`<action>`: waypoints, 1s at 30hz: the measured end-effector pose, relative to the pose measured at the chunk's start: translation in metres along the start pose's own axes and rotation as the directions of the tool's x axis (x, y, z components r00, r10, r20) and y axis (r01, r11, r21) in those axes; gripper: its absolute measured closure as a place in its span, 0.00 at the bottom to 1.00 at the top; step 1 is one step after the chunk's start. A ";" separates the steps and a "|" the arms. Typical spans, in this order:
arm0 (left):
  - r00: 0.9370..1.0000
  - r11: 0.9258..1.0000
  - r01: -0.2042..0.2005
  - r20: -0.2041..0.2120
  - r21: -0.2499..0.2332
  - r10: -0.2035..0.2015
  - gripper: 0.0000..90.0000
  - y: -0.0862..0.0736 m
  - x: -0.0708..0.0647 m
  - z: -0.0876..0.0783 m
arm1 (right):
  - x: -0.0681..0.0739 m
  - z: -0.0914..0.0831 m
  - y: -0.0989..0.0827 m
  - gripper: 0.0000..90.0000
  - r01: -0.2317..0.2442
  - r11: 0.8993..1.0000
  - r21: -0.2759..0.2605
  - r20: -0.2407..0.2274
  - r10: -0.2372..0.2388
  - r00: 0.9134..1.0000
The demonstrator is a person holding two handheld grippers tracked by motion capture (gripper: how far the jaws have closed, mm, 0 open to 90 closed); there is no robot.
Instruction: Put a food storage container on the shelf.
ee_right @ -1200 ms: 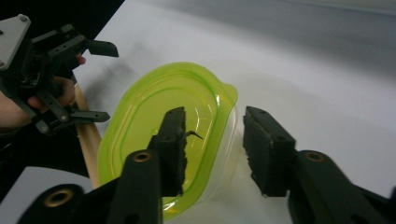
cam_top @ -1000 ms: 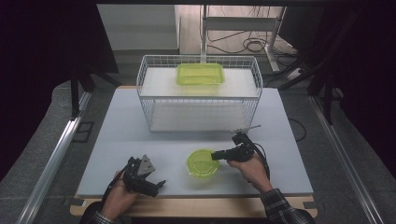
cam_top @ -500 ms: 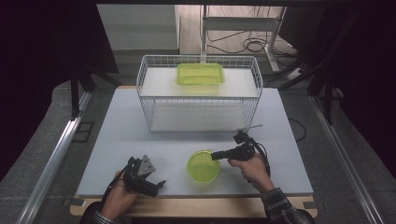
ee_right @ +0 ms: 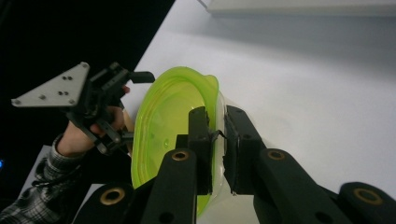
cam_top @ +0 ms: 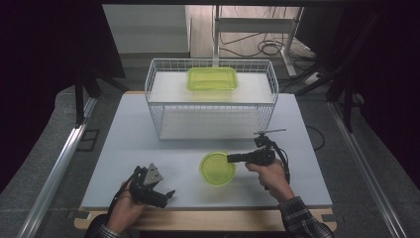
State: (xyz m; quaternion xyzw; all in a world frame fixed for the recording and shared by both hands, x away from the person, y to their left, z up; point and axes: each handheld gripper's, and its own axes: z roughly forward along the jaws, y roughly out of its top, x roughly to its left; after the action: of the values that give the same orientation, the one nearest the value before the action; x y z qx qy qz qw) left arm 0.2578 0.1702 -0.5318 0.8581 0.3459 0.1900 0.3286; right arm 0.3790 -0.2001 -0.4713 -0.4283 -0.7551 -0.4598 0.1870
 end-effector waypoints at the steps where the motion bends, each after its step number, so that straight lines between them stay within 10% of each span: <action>1: 1.000 1.000 0.003 0.002 -0.001 -0.003 0.02 0.000 0.000 0.000 | 0.001 -0.001 0.001 0.91 0.001 1.000 -0.006 -0.001 -0.001 1.000; 30: 1.000 1.000 0.017 0.016 0.003 -0.017 0.02 0.000 0.000 0.001 | 0.034 -0.038 0.043 0.91 0.030 0.990 -0.137 -0.045 -0.037 0.998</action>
State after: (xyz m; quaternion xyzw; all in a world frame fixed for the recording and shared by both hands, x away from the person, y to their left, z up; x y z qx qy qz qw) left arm 0.2584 0.1697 -0.5323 0.8571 0.3509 0.1799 0.3315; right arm 0.3910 -0.2076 -0.4057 -0.4164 -0.7244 -0.5233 0.1674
